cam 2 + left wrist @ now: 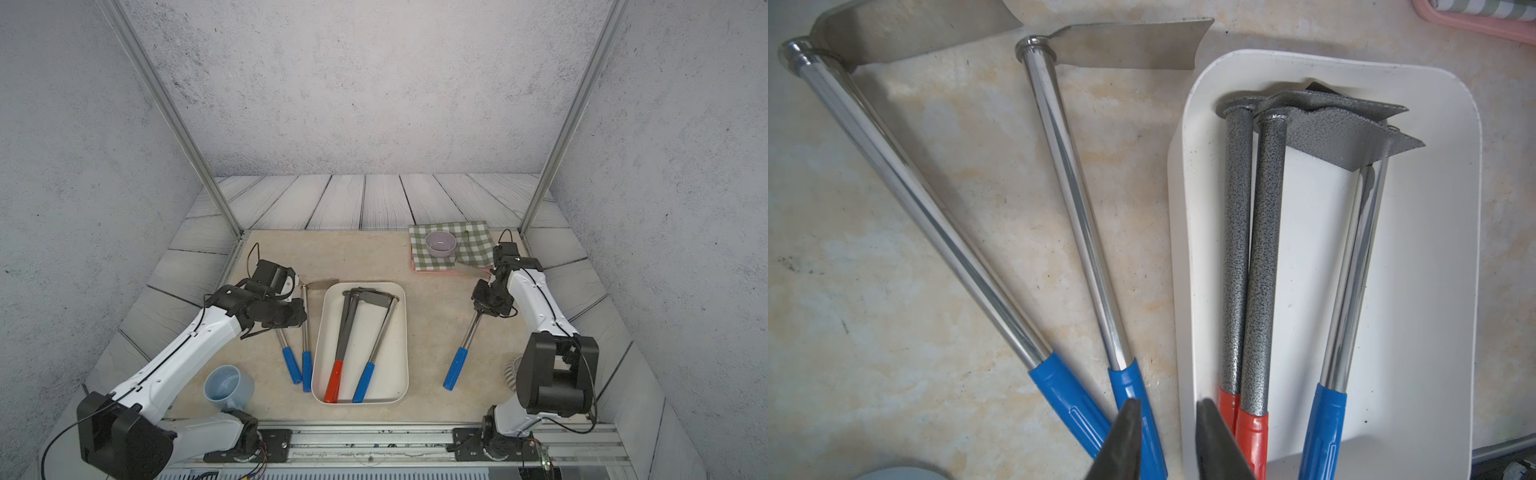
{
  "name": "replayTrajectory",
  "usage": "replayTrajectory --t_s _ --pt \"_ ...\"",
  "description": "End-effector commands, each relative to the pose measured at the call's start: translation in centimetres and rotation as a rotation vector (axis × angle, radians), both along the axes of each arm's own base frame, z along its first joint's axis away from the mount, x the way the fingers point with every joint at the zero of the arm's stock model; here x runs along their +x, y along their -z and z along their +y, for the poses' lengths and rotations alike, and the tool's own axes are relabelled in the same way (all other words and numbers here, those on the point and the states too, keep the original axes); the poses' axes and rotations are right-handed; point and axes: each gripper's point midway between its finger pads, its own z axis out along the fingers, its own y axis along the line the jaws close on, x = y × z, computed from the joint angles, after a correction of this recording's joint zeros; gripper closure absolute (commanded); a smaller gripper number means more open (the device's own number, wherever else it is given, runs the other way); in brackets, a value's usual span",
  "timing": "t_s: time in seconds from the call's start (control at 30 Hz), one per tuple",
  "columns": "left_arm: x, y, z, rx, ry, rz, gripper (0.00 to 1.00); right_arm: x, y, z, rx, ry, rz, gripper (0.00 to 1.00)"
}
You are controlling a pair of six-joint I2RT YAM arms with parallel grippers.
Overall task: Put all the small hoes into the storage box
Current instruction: Pick up the hoe from the center of the board, then place the hoe in the storage box.
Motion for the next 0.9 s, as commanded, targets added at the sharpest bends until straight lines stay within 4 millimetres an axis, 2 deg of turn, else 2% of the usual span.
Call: replayTrajectory --t_s 0.0,0.2,0.4,0.67,0.87 --pt "-0.5 -0.1 0.1 -0.011 -0.005 0.001 0.73 -0.6 -2.8 1.7 0.037 -0.018 -0.027 1.00" --pt "-0.6 -0.4 0.2 -0.012 -0.006 -0.010 0.73 -1.1 -5.4 5.3 -0.023 -0.079 -0.007 1.00" --pt "-0.6 -0.6 0.2 -0.015 -0.008 -0.021 0.73 -1.7 -6.9 9.2 -0.124 -0.173 0.060 1.00" --pt "-0.3 -1.1 0.2 -0.025 -0.012 -0.058 0.72 -2.7 -6.1 14.2 -0.170 -0.227 0.140 1.00" --pt "0.0 -0.1 -0.1 -0.028 -0.006 -0.040 0.72 -2.4 -5.8 16.3 -0.289 -0.255 0.189 1.00"
